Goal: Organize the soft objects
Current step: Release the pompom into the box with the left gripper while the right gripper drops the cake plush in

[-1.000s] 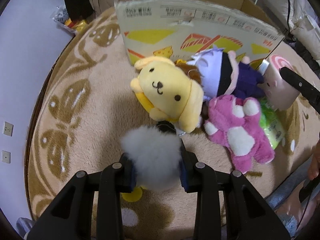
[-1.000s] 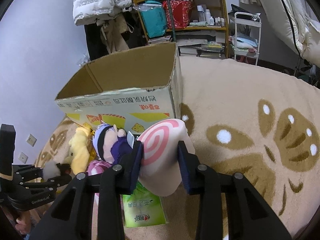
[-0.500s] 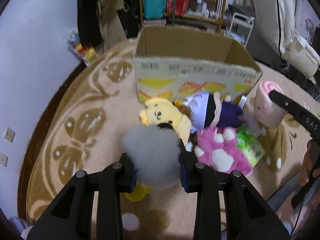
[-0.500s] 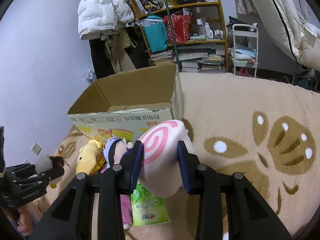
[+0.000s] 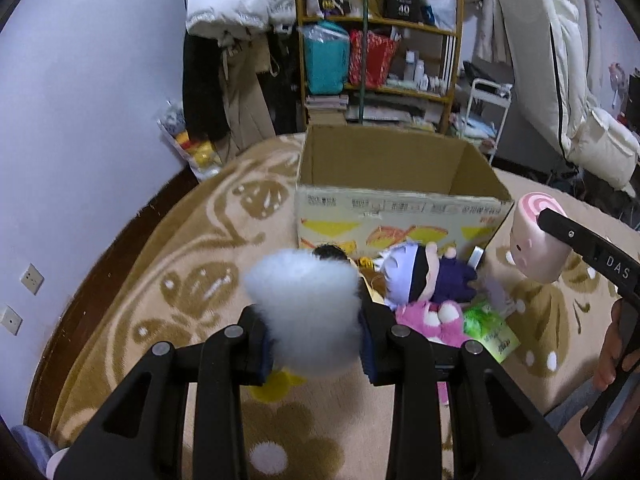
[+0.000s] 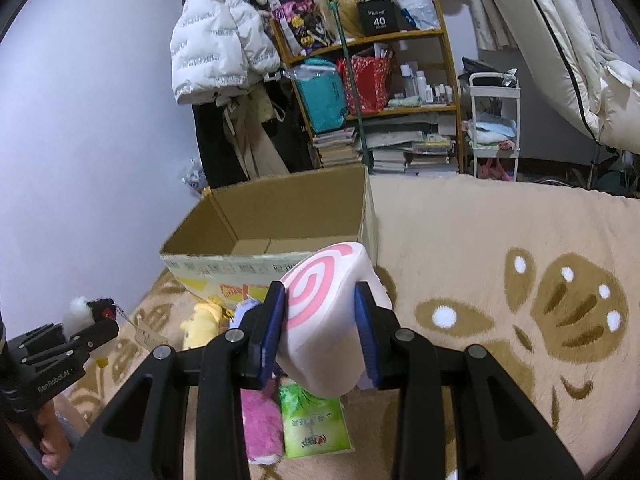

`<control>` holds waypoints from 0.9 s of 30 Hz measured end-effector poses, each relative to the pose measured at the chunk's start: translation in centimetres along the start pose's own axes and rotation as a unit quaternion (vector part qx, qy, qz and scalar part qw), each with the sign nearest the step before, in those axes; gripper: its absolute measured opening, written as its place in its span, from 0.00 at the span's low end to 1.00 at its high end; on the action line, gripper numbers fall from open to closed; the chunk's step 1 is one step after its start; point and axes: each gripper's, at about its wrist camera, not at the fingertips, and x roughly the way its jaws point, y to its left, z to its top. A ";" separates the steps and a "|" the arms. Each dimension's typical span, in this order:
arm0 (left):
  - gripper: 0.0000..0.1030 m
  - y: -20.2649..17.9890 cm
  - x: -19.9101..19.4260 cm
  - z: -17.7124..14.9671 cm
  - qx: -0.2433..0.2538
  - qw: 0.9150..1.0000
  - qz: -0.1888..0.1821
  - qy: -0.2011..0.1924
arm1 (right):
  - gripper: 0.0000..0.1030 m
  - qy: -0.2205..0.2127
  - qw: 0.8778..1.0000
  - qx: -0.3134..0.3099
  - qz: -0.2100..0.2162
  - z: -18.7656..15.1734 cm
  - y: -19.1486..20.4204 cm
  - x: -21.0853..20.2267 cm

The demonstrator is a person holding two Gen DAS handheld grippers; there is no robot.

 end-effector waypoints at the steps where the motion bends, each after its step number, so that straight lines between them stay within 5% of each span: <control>1: 0.31 -0.1 -0.2 0.1 0.000 1.000 0.003 -0.004 | 0.36 -0.007 1.000 -0.002 -0.001 0.2 0.1 -0.3; 18: 0.31 0.4 -1.4 4.7 -0.022 0.998 -0.014 -0.057 | 0.36 -0.079 0.995 -0.053 0.014 3.9 3.3 -2.5; 27: 0.32 -1.1 -1.7 10.6 0.028 0.992 0.004 -0.120 | 0.36 -0.091 0.992 -0.086 0.011 5.7 4.5 -0.7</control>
